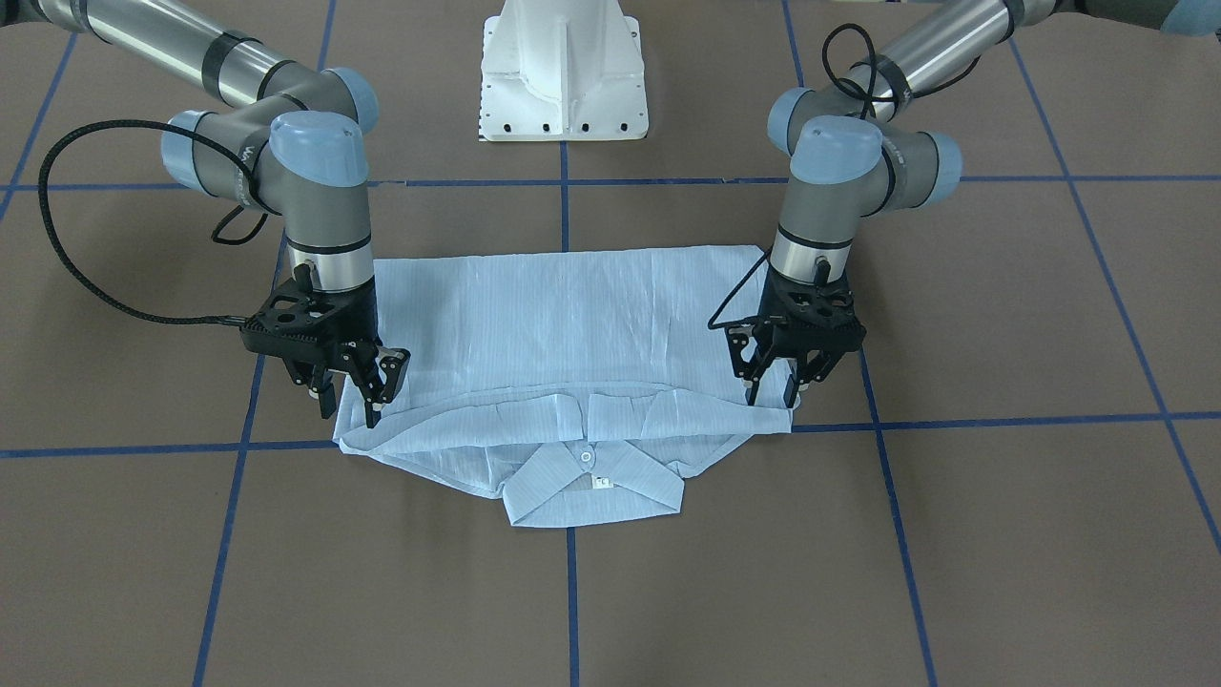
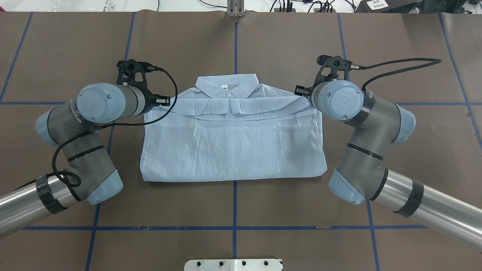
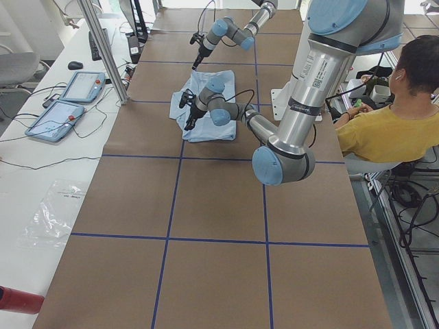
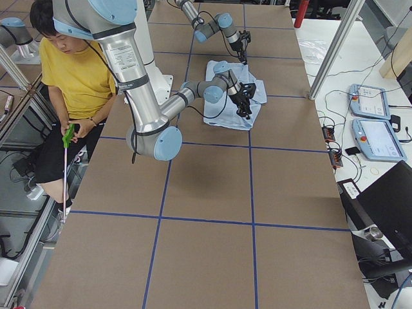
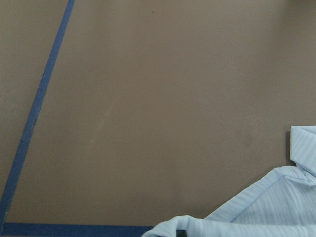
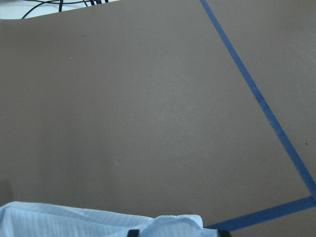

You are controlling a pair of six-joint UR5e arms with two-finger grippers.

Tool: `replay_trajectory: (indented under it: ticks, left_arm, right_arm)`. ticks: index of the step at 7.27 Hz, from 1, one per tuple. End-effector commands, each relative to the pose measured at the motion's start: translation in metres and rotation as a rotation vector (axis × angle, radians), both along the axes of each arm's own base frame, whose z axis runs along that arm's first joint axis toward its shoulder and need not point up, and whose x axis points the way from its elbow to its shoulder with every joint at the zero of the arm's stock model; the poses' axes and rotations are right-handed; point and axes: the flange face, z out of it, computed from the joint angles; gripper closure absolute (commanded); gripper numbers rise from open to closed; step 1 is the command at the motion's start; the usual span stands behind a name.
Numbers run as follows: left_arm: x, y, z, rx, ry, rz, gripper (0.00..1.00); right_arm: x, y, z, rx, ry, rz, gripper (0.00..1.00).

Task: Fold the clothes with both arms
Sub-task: 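Grasp the side edge of the folded shirt nearest the left gripper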

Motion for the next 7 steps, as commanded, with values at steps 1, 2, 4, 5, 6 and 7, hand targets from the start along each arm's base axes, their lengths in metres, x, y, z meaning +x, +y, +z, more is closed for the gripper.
replay_trajectory:
  ticks: [1,2,4,5,6,7]
  left_arm:
    - [-0.023,0.027,-0.006,0.017,0.035,0.098,0.00]
    - [-0.034,0.055,0.014,0.030,0.065,0.121,0.00]
    - [-0.026,0.110,0.058,0.009,0.140,0.164,0.00]
    - [-0.016,0.122,0.059,-0.019,0.152,0.174,0.00]
    - [-0.008,0.135,0.059,-0.027,0.159,0.195,0.00]
    - [-0.010,0.150,0.063,-0.031,0.156,0.218,0.00]
  right_arm:
    - [0.017,0.002,0.002,0.015,0.010,-0.037,0.00]
    - [0.019,0.003,0.000,0.018,0.004,-0.033,0.00]
    - [0.024,0.008,-0.008,0.025,-0.017,-0.026,0.00]
    - [0.023,0.007,-0.006,0.022,-0.014,-0.026,0.00]
    - [0.023,0.007,-0.006,0.023,-0.013,-0.025,0.00]
    - [0.023,0.007,-0.006,0.022,-0.012,-0.025,0.00]
